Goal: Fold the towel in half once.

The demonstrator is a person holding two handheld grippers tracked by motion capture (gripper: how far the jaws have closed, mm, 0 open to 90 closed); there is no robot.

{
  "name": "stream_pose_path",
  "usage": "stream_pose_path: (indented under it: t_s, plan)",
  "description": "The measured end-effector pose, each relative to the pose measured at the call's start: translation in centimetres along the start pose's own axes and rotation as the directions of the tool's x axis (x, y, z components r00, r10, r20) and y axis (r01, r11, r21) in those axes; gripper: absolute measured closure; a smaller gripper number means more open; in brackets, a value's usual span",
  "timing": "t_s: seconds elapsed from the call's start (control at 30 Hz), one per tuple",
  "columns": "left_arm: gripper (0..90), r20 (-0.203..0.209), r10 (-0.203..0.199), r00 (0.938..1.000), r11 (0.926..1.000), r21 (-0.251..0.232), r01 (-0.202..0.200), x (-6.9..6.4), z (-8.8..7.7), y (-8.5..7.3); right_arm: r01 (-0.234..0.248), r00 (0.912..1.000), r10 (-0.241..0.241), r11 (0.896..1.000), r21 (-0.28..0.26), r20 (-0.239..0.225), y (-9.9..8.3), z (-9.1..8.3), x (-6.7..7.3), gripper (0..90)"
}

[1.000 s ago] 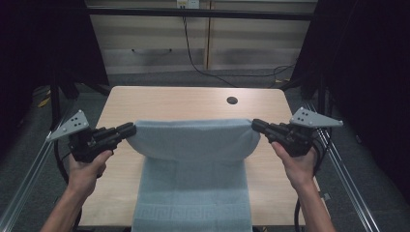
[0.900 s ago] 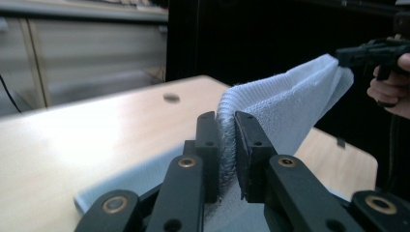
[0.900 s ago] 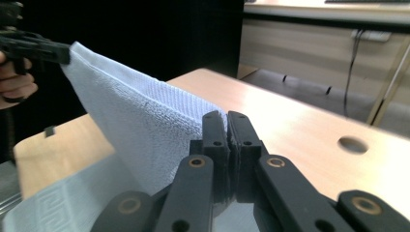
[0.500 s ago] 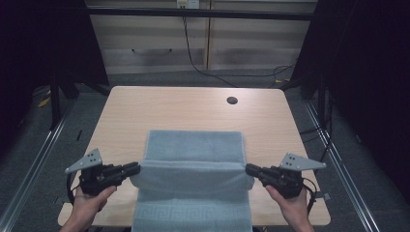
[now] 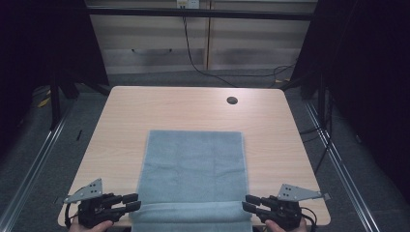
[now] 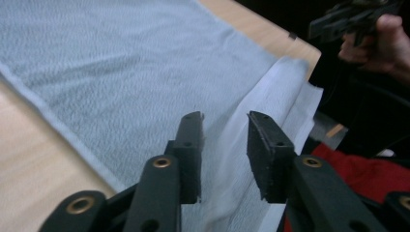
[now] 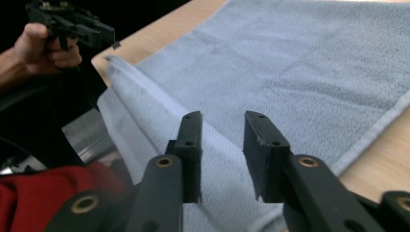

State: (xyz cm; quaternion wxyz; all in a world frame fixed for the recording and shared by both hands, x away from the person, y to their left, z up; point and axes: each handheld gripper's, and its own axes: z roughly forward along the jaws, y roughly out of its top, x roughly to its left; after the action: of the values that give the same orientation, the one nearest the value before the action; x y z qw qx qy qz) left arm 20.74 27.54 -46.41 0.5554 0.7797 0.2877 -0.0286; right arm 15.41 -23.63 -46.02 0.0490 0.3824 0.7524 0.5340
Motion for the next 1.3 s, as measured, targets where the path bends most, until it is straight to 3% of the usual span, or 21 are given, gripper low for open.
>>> stream_pose_path:
  t_s: [0.07,0.17,0.27,0.33,0.37,0.43,0.57,0.63,0.7,0.8,0.9,1.0,1.23,1.3]
  plan:
    - [63.8,-0.03,-0.002,0.9996,1.0,0.01,0.002,0.4,0.2,0.3,0.002,0.9999,-0.002,1.0,0.012,0.011,0.4,0.6,-0.4,65.7]
    - [61.9,-0.084,-0.03,0.996,0.9979,0.055,0.035,2.0,1.3,0.3,0.019,0.9979,-0.024,0.996,0.082,0.06,0.5,2.3,-1.5,66.1]
    - [63.7,-0.157,-0.028,0.9872,0.9908,0.127,0.048,3.8,2.6,0.2,-0.009,0.997,-0.001,0.991,0.135,0.077,0.2,3.7,-2.9,71.8]
    - [64.8,-0.176,-0.036,0.9837,0.9835,0.168,0.066,4.3,3.3,-0.2,-0.011,0.9948,-0.007,0.985,0.173,0.102,-0.1,4.5,-3.4,74.7]
    - [65.7,-0.174,-0.034,0.9841,0.9787,0.194,0.068,4.2,3.6,-0.5,-0.016,0.9932,-0.007,0.982,0.19,0.116,-0.2,4.7,-3.5,76.2]
    - [64.7,-0.156,0.008,0.9877,0.9714,0.236,0.03,3.6,4.0,-0.9,0.012,0.9892,-0.045,0.973,0.231,0.14,-0.6,4.9,-3.4,76.5]
    - [63.9,-0.102,0.007,0.9947,0.9648,0.262,0.02,2.0,3.9,-1.1,0.017,0.996,-0.037,0.972,0.236,0.082,-1.1,4.2,-2.6,76.3]
    - [63.7,-0.053,0.027,0.9983,0.9559,0.294,-0.01,1.0,4.1,-1.4,0.028,0.998,-0.042,0.968,0.251,0.048,-1.4,4.0,-2.1,76.0]
    - [63.2,-0.022,0.06,0.998,0.9477,0.315,-0.05,0.1,4.2,-1.6,0.035,0.9991,-0.04,0.963,0.267,0.013,-1.6,3.9,-1.5,75.1]
    - [62.3,0.008,0.07,0.9975,0.9438,0.323,-0.069,-0.6,4.2,-1.8,0.055,0.9984,-0.051,0.96,0.276,-0.024,-2.0,3.5,-0.6,74.2]
    - [61.7,0.006,0.068,0.9977,0.947,0.314,-0.067,-0.6,4.3,-1.6,0.066,0.9977,-0.06,0.964,0.258,-0.033,-2.0,3.1,0.1,73.4]
    - [60.6,-0.012,0.06,0.9982,0.9538,0.296,-0.053,0.1,4.7,-1.1,0.067,0.9977,-0.064,0.97,0.234,-0.023,-1.5,3.2,-0.2,73.0]
    - [60.2,-0.057,0.034,0.9978,0.9678,0.251,-0.018,2.8,6.2,1.2,0.061,0.9979,-0.065,0.972,0.228,0.009,0.0,5.2,-2.8,71.9]
    - [60.4,-0.072,0.044,0.9964,0.9705,0.24,-0.026,3.7,6.8,2.1,0.054,0.9981,-0.059,0.974,0.218,0.019,0.7,6.1,-3.6,71.9]
